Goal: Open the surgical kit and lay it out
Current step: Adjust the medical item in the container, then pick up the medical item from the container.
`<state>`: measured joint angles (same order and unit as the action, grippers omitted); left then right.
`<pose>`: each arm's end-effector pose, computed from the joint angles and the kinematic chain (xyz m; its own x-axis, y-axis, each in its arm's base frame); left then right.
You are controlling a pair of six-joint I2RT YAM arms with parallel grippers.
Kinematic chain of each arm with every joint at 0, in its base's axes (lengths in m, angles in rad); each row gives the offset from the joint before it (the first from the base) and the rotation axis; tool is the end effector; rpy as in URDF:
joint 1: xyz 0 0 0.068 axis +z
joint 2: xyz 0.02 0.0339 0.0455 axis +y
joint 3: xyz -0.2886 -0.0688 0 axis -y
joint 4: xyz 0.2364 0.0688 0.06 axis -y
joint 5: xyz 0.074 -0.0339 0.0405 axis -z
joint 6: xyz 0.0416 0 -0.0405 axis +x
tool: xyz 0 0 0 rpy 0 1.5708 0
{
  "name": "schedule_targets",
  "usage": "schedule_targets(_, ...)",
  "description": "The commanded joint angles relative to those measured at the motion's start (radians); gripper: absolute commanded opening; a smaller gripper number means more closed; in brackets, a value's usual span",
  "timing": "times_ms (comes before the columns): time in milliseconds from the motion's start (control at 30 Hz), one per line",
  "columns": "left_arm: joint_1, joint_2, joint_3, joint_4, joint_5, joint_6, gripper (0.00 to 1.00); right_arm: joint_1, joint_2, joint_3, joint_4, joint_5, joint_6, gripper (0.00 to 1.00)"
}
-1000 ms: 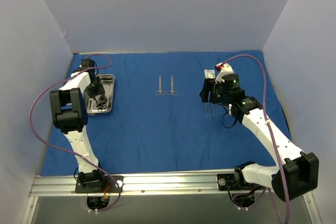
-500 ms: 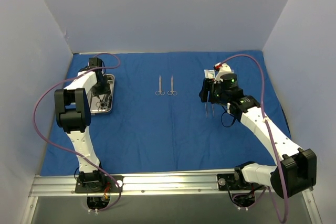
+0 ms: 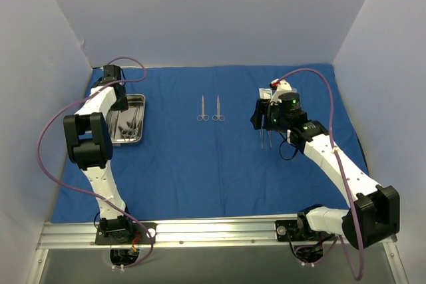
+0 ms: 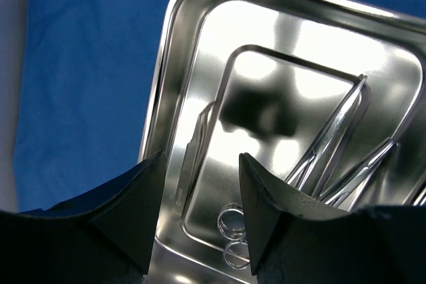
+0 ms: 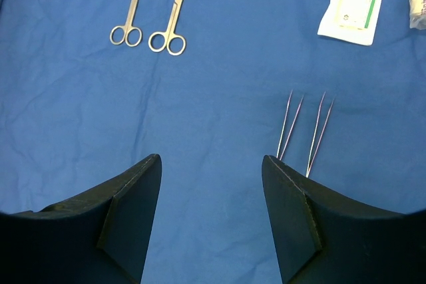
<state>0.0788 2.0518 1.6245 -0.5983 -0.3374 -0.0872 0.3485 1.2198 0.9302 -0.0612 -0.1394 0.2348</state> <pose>0.4498 0.0493 0.2292 -0.8278 -0.1478 -0.5413 -0.3187 0.9178 0.2368 0.2543 0.0985 0.3349 -0.4213 0.0920 -0.9022 -0.3730 0.8892 0.2649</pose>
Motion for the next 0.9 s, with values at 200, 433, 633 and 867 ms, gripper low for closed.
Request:
schedule_targets(200, 0.016, 0.06, 0.069, 0.061, 0.035, 0.073, 0.51, 0.007, 0.015, 0.03, 0.023, -0.017, 0.0, 0.57)
schedule_targets(433, 0.03, 0.07, 0.075, 0.068, 0.06, 0.083, 0.49, 0.007, 0.024, 0.032, 0.023, -0.019, -0.003, 0.57)
schedule_targets(633, 0.041, 0.099, 0.097, 0.046, 0.089, 0.083, 0.47, 0.007, 0.037, 0.036, 0.024, -0.029, -0.009, 0.57)
schedule_targets(867, 0.058, 0.113, 0.117, 0.031, 0.107, 0.083, 0.45, 0.007, 0.043, 0.035, 0.026, -0.031, -0.009, 0.57)
